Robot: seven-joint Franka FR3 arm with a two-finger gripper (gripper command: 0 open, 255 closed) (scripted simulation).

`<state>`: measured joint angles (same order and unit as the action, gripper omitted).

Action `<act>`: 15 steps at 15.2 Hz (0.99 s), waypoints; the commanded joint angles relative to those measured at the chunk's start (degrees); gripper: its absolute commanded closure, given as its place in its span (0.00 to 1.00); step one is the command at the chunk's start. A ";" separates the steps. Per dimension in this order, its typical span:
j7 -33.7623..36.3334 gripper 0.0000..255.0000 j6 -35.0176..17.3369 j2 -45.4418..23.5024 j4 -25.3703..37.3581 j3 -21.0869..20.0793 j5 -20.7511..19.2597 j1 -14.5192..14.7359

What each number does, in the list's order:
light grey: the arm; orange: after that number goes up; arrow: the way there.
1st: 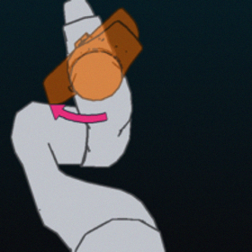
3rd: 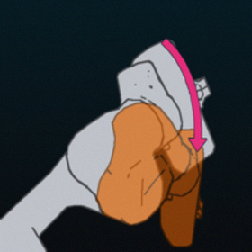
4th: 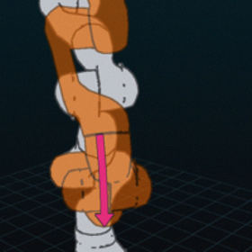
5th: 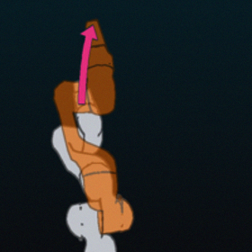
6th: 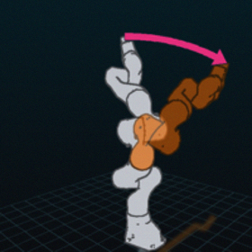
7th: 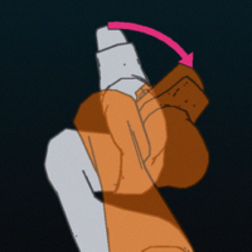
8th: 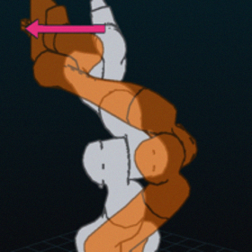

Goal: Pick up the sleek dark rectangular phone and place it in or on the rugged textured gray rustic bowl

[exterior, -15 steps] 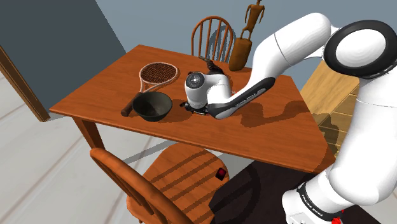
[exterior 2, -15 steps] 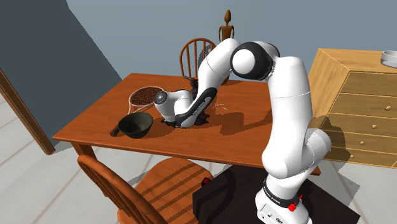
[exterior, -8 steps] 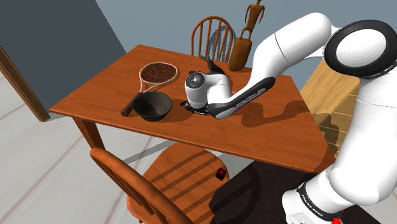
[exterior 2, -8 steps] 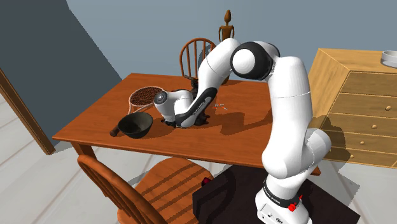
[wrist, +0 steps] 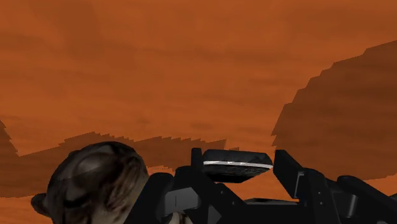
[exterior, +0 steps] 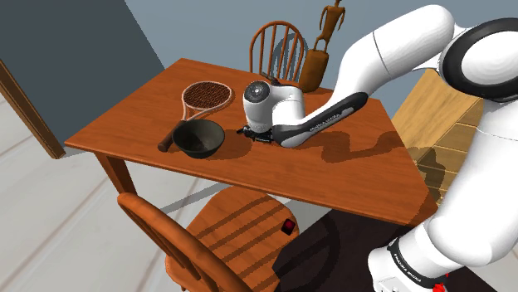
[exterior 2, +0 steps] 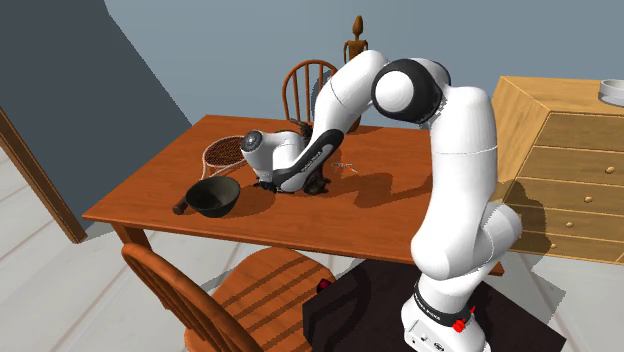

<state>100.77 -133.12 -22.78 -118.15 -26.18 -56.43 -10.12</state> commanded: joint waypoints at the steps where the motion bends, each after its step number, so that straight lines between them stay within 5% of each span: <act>1: -1.10 1.00 0.59 1.24 -0.15 -0.51 1.23 -0.32; 15: -9.55 1.00 5.03 8.96 0.54 -3.40 9.88 -2.38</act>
<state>91.88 -128.50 -14.36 -117.81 -29.42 -47.18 -12.37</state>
